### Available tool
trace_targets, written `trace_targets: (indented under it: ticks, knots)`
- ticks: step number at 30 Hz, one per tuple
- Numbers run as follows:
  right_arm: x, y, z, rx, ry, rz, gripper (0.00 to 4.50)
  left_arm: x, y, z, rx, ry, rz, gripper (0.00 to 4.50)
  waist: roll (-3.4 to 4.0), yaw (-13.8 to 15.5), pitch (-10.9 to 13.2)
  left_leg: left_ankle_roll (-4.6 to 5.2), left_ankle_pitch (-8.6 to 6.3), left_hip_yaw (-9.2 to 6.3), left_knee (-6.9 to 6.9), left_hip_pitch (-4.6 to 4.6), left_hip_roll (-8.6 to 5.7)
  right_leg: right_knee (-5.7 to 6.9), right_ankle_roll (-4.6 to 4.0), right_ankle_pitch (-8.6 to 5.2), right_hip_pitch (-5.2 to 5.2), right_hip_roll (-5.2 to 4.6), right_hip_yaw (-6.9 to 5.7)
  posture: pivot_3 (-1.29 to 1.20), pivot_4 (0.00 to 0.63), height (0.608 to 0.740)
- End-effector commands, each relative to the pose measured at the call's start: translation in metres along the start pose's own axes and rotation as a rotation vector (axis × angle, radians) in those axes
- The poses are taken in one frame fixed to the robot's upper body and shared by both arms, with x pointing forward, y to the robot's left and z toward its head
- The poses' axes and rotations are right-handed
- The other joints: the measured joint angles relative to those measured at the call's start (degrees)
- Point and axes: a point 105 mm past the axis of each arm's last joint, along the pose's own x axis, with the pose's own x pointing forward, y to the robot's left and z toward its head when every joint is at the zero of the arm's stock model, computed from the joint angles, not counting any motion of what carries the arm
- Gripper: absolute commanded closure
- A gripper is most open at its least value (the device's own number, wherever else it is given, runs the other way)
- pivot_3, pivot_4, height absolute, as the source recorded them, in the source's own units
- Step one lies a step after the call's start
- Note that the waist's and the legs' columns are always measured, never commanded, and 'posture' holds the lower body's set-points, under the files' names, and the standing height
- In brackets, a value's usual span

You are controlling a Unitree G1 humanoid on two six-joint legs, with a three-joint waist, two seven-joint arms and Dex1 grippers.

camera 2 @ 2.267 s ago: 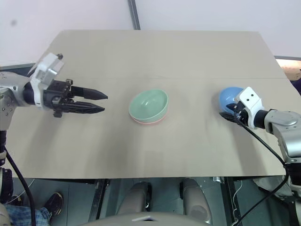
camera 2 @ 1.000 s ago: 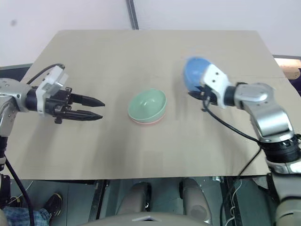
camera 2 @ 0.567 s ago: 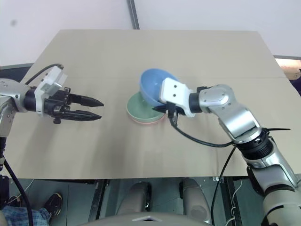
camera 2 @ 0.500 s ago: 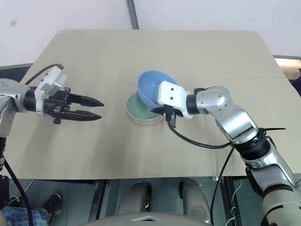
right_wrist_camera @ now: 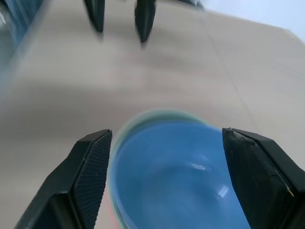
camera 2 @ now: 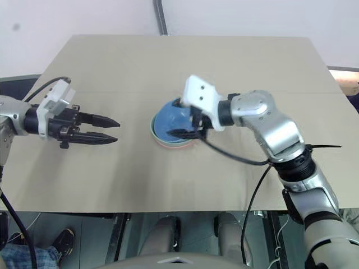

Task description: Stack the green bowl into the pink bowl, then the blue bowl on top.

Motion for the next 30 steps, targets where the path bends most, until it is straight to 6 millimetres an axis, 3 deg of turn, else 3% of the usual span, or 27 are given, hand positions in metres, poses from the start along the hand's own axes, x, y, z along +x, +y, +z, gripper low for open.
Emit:
trace_targets:
  ticks: [1, 10, 19, 25, 30]
  knots:
    - [-0.034, -0.008, 0.009, 0.058, -0.034, -0.031, 0.45, -0.008, -0.001, 0.007, 0.034, -0.006, 0.017, 1.99, 0.00, 0.1, 0.0, 0.00, 0.00, 0.01, 0.00, 0.00, -0.01, -0.01, 0.00, 0.00, 0.01, -0.02, 0.00, 0.00, 0.150, 0.740]
    - [-0.113, -0.025, -0.056, 0.235, 0.076, -0.221, 0.45, -0.017, 0.000, 0.018, 0.018, -0.080, 0.076, 1.99, -0.01, -0.2, 0.0, 0.01, 0.00, 0.03, -0.03, 0.01, -0.01, 0.00, 0.00, -0.01, -0.01, 0.00, 0.02, 0.00, 0.150, 0.740]
    - [-0.178, -0.026, -0.104, 0.341, 0.124, -0.397, 0.45, -0.032, 0.001, 0.008, -0.037, -0.096, 0.193, 1.99, -0.01, -0.3, 0.0, 0.02, -0.01, 0.08, -0.05, 0.09, 0.00, 0.03, 0.01, -0.01, 0.00, 0.01, 0.08, 0.00, 0.150, 0.740]
    - [-0.207, -0.028, -0.116, 0.361, 0.144, -0.478, 0.45, -0.043, -0.001, 0.006, -0.081, -0.143, 0.284, 1.99, 0.00, -0.4, 0.0, 0.02, -0.01, 0.09, -0.05, 0.09, 0.00, 0.02, 0.01, -0.01, 0.01, 0.01, 0.08, 0.00, 0.150, 0.740]
    - [-0.211, -0.024, -0.115, 0.366, 0.123, -0.468, 0.45, -0.051, -0.004, -0.003, -0.109, -0.146, 0.333, 1.99, 0.00, -0.4, 0.0, 0.02, -0.01, 0.11, -0.05, 0.12, 0.01, 0.03, 0.01, -0.01, 0.01, 0.01, 0.11, 0.00, 0.150, 0.740]
